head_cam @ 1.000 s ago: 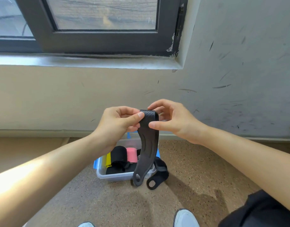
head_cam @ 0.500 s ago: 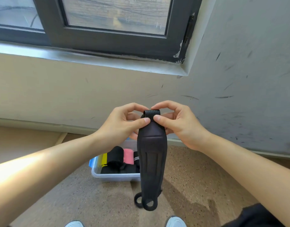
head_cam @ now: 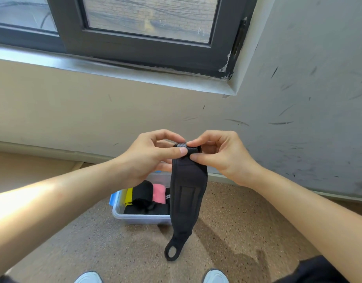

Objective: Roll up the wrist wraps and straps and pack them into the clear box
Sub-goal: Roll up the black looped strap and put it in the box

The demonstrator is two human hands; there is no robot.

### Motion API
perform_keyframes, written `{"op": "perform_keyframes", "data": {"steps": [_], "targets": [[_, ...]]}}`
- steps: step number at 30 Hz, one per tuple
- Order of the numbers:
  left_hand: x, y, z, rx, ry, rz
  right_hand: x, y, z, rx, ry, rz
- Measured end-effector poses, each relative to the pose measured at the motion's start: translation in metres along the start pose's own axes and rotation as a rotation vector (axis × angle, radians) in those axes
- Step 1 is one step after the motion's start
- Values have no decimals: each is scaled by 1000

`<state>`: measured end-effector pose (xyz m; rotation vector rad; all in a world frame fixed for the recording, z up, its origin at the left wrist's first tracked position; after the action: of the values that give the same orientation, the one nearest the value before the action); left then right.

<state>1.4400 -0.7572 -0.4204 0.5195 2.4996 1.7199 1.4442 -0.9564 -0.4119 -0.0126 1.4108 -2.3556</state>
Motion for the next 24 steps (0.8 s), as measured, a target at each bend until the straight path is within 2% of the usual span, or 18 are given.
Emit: {"op": "perform_keyframes", "data": {"steps": [3,8,14,17,20,24], "targets": [[-1,0,2,-26,15,-32,2,-1,1,36,-45,-37],[-1,0,1,-133,25,-135,1,0,1,-67,-107,-180],[1,-2,-2,-210,26,-208,-1,5,-3,-112,-108,-183],[-2,-1,2,-288,32,-106,-1,4,-2,-154,-76,-180],[-2,-2,5,-263,-69,98,-2,4,-2,-102,-31,-139],[-1,-1,3,-245,-84,99,0,4,-3,-30,10,-57]]}}
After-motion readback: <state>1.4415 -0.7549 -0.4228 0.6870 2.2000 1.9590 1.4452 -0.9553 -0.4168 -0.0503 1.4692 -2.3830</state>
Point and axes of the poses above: each hand's wrist, its own x-axis away from the middle knuckle, its own z-axis out of the back of the hand, y = z × x, the point moved 2 cm from there along -x, towards the middle knuckle, and after that the axes turned 15 degrees about x, right-handed, at the moved point
